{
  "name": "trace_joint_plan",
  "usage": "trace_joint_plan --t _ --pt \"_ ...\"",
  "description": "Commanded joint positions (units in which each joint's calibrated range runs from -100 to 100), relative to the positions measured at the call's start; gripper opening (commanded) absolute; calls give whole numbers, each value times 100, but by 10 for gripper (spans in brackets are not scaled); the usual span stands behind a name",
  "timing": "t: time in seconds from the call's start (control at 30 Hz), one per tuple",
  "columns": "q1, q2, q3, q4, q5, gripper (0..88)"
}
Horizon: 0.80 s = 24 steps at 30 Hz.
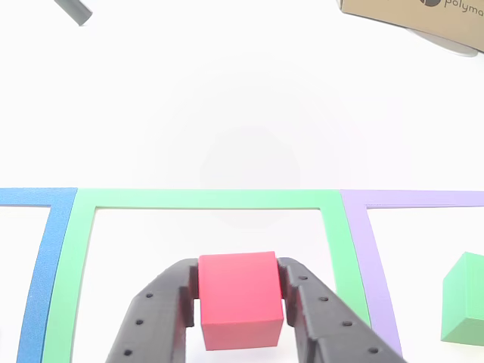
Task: Tower of hanoi
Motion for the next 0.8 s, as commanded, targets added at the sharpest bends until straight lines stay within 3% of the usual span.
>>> trace_joint_plan --t 0.0,0.3,0.63,0.77 --pt "-51 320 -271 -432 36 13" --pt "16 748 -344 -739 36 19" --pt "26 910 -344 -942 36 171" --pt "26 861 -344 -990 36 194"
